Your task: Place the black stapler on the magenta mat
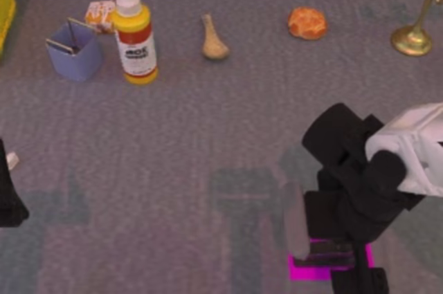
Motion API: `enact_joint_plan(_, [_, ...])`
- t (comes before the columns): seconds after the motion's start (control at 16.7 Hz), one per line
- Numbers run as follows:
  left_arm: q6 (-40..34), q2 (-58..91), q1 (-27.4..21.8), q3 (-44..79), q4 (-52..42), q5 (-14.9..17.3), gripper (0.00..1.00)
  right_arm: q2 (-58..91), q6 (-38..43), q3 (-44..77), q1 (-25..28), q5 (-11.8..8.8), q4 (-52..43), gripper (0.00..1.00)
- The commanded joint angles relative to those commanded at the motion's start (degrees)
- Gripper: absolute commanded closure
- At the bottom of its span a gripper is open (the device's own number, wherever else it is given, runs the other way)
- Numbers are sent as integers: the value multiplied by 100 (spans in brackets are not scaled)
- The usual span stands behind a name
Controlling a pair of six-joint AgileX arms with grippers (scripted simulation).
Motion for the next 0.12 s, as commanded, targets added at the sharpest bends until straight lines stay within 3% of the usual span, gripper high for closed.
enact_joint_plan(0.12, [0, 0, 0, 0, 0, 0, 0, 0, 0, 0, 0, 0, 0, 0])
